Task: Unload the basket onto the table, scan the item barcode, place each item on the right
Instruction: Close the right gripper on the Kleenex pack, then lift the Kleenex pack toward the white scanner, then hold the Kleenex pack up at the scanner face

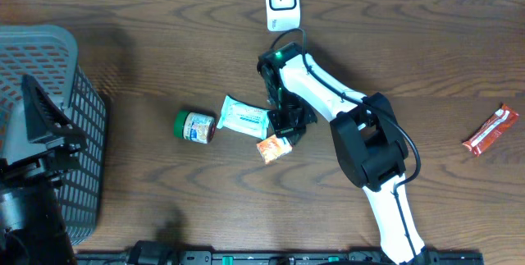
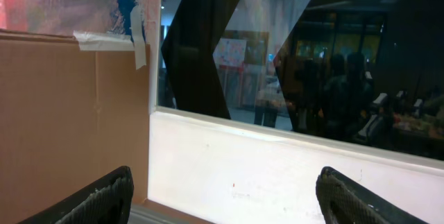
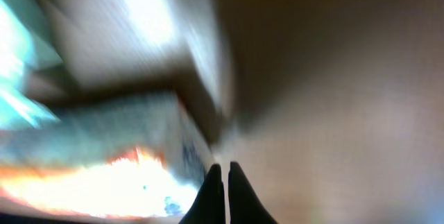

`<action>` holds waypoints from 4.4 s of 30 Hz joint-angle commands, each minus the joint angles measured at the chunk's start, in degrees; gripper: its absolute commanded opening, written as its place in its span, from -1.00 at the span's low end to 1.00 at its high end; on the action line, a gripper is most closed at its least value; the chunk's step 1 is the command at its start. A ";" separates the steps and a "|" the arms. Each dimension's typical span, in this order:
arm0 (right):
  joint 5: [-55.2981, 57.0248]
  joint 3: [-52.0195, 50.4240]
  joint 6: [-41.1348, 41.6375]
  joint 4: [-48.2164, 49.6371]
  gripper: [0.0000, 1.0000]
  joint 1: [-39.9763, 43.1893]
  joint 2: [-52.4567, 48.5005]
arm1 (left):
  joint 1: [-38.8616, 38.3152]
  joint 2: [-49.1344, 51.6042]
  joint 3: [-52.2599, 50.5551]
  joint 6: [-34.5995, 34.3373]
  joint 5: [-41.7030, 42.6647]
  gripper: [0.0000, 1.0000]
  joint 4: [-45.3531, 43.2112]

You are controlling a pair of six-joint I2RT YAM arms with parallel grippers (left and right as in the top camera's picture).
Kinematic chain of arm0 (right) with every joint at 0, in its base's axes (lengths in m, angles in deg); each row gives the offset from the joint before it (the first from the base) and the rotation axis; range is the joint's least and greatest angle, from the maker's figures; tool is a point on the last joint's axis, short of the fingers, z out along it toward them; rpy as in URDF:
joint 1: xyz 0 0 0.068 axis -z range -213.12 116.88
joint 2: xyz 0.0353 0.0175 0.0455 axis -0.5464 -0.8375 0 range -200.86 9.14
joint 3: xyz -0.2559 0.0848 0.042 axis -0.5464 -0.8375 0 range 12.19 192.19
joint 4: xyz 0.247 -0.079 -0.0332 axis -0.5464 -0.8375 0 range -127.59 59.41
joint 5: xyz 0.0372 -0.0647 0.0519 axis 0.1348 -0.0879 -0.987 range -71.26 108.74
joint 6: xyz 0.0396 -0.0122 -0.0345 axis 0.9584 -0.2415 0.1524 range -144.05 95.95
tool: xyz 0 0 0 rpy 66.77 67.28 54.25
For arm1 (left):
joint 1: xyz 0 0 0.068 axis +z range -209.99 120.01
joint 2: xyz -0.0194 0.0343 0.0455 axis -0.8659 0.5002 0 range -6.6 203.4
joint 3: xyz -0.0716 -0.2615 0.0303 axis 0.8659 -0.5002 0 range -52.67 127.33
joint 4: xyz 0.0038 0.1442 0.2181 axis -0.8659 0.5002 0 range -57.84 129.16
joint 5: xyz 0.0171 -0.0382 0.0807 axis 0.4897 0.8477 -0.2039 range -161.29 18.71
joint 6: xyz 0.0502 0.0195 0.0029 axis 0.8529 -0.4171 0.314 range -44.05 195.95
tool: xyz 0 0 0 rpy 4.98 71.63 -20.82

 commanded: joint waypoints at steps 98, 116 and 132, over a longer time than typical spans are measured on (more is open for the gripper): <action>-30.58 7.63 3.96 -12.35 0.13 6.23 11.37 | 0.28 -0.28 -0.02 -0.52 0.04 0.69 -0.22; -37.27 7.65 4.00 30.71 -0.17 12.55 11.37 | 0.28 -0.28 -0.02 -0.50 0.04 0.69 4.79; 11.50 7.63 2.25 74.93 -0.34 12.07 8.98 | 0.28 -0.28 -0.02 -0.50 0.07 0.69 4.74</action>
